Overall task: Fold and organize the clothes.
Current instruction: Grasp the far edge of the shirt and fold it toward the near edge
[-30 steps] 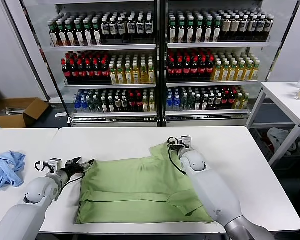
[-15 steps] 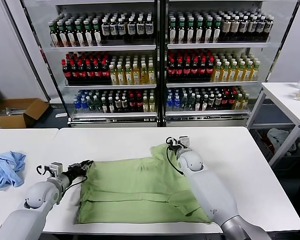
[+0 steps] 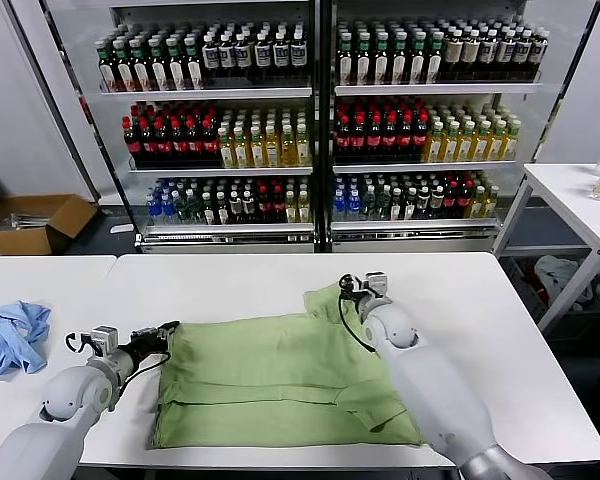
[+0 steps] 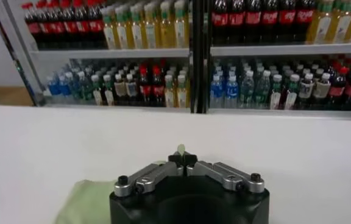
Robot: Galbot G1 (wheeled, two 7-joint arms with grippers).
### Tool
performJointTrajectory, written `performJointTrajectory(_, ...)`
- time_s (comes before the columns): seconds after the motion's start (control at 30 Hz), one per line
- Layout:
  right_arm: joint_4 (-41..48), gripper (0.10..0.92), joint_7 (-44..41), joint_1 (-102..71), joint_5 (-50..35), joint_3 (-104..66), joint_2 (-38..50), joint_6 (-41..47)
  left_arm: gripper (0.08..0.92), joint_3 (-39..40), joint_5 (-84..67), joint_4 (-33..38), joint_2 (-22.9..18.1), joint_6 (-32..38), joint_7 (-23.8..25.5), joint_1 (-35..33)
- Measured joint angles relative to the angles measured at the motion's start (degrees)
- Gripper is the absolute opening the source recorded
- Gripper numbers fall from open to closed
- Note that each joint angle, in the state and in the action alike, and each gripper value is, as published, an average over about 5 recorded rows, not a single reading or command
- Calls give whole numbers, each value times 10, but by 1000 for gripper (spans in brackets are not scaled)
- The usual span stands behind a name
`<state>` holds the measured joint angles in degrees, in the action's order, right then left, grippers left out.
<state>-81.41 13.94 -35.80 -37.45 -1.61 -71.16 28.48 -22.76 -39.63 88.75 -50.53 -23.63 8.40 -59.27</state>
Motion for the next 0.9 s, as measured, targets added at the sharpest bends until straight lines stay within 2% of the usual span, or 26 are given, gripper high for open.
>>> performJointTrajectory(0.47, -280, 106, 23, -200, -46, -95, 100, 18, 90, -48, -36, 131, 18, 29, -54, -118)
performJointTrajectory(0.9, -409, 106, 14, -351, -23, -167, 121, 15, 87, -112, -36, 195, 19, 21, -58, -224)
